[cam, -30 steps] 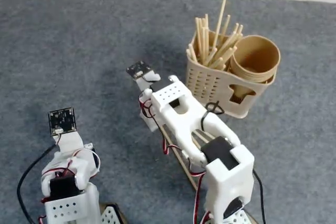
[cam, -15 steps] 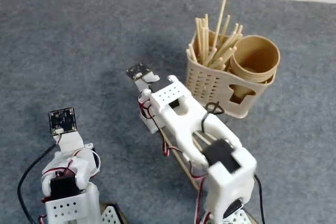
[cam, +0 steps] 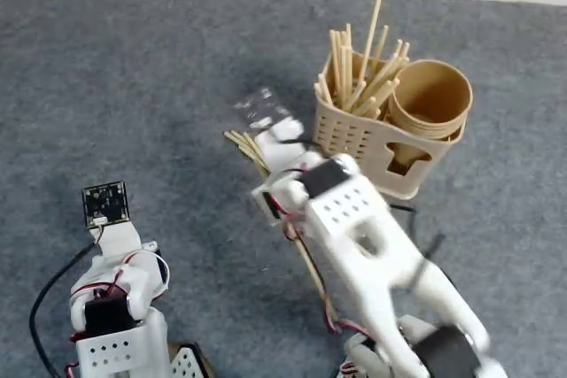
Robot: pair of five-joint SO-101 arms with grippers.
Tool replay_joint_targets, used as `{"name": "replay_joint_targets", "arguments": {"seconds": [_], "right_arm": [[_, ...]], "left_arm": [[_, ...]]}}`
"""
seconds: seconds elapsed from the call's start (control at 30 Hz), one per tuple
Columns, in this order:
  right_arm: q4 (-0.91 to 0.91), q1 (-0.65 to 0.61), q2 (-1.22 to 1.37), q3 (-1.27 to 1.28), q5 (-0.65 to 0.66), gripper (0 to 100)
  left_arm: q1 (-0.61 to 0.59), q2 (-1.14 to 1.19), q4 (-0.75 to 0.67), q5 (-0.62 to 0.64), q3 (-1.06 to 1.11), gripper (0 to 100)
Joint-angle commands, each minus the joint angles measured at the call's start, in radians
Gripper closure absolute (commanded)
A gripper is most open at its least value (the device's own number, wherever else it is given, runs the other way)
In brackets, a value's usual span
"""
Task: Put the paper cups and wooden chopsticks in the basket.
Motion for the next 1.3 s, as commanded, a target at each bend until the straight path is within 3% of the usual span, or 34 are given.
{"name": "replay_joint_targets", "arguments": {"seconds": [0.0, 0.1, 0.63, 0.93, 1.27], "right_arm": [[-0.094, 0.039, -0.208, 0.054, -0.132, 99.2], [-0.179, 0.045, -0.317, 0.133, -0.209, 99.2], [-0.394, 0.102, -0.806, 0.262, -0.212, 99.3], [-0.733, 0.222, -0.842, 0.259, -0.21, 99.3], [-0.789, 0.28, -0.839, 0.087, -0.152, 99.3]], "left_arm": [[0.024, -0.012, 0.006, 0.0, 0.019, 99], [0.024, -0.012, 0.006, 0.0, 0.019, 99], [0.024, -0.012, 0.006, 0.0, 0.019, 99], [0.024, -0.012, 0.006, 0.0, 0.019, 99], [0.024, -0.012, 0.006, 0.0, 0.019, 99]]}}
